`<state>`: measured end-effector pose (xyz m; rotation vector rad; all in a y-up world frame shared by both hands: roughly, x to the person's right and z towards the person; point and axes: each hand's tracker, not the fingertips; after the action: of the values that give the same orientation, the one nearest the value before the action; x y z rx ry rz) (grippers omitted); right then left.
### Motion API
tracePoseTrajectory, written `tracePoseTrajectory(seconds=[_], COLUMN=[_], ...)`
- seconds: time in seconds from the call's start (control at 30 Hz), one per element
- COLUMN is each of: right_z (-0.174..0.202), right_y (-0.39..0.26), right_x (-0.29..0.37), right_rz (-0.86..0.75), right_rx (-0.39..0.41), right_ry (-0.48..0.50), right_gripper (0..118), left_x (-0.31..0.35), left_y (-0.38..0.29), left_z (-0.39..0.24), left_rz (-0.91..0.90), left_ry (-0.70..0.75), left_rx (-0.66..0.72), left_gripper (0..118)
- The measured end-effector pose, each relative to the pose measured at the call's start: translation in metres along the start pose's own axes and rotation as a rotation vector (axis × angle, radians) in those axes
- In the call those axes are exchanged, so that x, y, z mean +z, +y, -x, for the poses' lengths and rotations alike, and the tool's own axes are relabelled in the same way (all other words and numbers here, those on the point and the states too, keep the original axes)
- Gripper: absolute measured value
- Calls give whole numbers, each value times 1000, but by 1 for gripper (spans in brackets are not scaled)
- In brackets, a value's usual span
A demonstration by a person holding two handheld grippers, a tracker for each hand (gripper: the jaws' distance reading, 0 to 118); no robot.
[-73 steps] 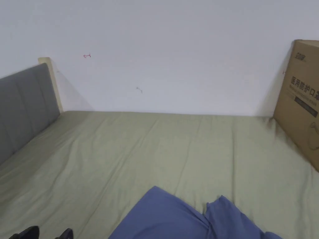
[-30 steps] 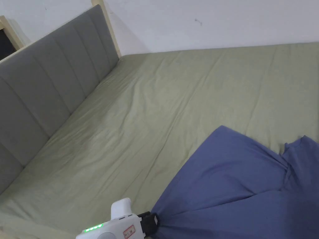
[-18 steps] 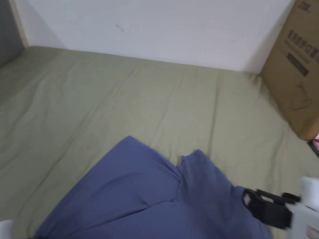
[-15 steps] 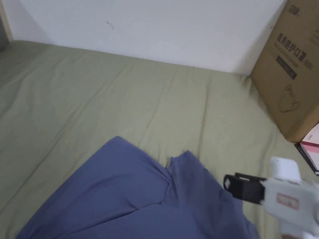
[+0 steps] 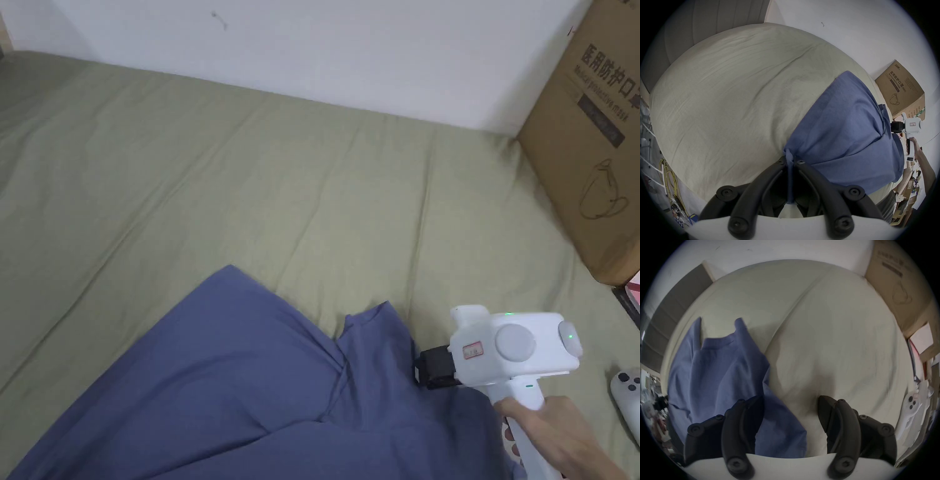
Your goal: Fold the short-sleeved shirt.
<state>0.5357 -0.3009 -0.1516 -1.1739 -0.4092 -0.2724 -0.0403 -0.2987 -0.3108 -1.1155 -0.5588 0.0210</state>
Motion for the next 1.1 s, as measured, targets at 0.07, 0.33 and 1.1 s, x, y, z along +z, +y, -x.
tracePoseTrajectory(seconds=[0.07, 0.33, 1.1], right_z=[-2, -8, -2], right_y=[1, -14, -11], right_x=[-1, 32, 419], right_rz=[6, -53, -950], right_rx=[-38, -42, -197], right_ry=[13, 60, -80], right_gripper=[62, 1, 1], left_x=[1, 7, 253], left_y=[0, -2, 187], left_z=[-1, 4, -117], left_rz=[2, -30, -738], left_ry=[4, -22, -297], left_rx=[-2, 45, -299], left_gripper=[5, 5, 4])
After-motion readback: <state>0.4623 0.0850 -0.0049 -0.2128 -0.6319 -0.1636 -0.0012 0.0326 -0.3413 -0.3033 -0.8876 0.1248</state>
